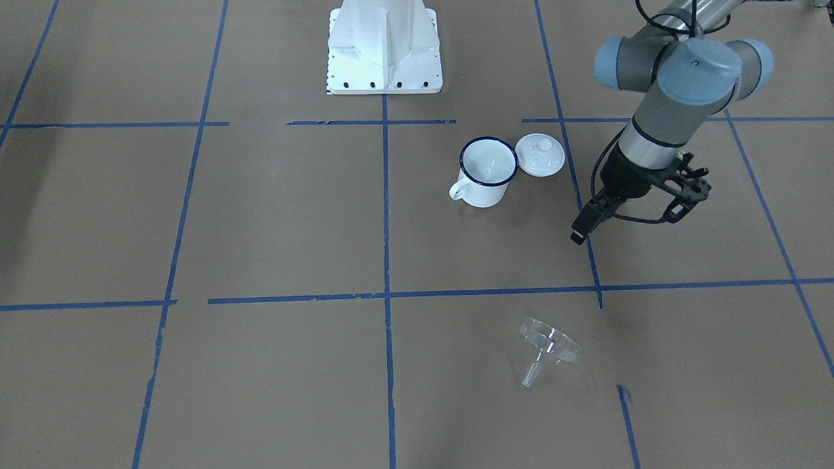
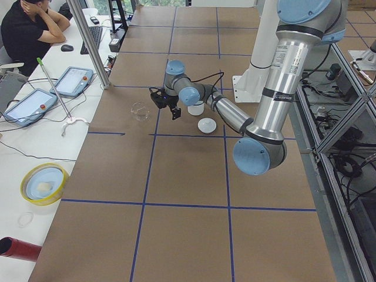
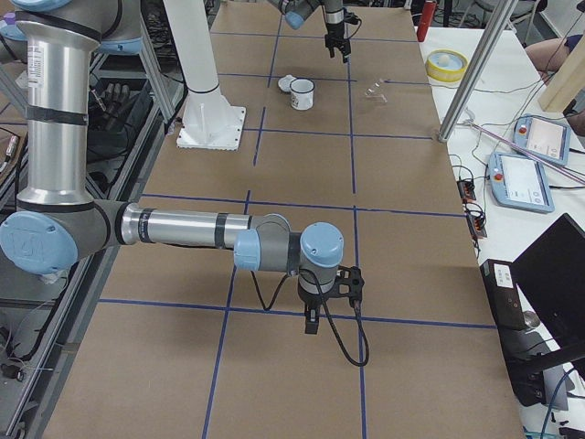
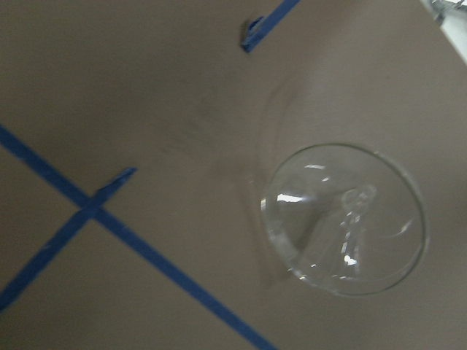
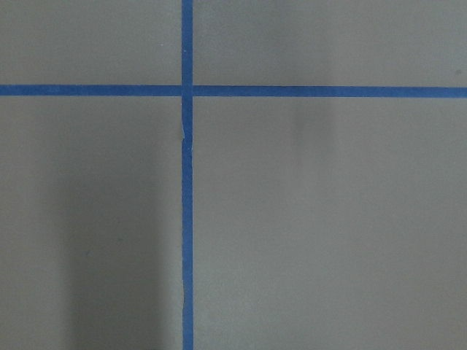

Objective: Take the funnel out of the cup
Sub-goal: 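Move the left gripper to the white lid and grasp its knob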

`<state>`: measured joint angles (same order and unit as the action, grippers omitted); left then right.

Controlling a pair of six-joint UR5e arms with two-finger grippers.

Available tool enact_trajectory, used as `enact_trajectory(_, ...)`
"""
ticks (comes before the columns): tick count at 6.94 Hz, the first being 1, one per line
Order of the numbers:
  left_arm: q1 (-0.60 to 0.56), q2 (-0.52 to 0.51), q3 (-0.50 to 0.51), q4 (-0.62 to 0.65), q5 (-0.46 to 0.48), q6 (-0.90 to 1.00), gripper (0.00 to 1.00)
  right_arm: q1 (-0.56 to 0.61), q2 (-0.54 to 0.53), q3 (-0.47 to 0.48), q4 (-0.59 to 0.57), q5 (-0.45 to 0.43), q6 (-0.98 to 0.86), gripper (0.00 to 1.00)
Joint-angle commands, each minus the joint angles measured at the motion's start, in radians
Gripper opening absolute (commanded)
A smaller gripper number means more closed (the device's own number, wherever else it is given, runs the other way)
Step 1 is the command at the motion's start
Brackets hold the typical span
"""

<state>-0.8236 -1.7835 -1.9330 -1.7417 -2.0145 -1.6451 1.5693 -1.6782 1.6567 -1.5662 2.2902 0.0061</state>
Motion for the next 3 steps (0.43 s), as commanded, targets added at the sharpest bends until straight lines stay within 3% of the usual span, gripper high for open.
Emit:
enact_trajectory(1, 0.149, 0.122, -0.121, 0.045, 0.064, -0.078, 1.0, 0.0, 0.0, 0.0, 0.0, 0.0, 0.0, 1.0)
enact_trajectory(3, 0.289, 0.122, -0.121, 0.045, 0.133, -0.194, 1.0, 0.0, 0.0, 0.0, 0.0, 0.0, 0.0, 1.0)
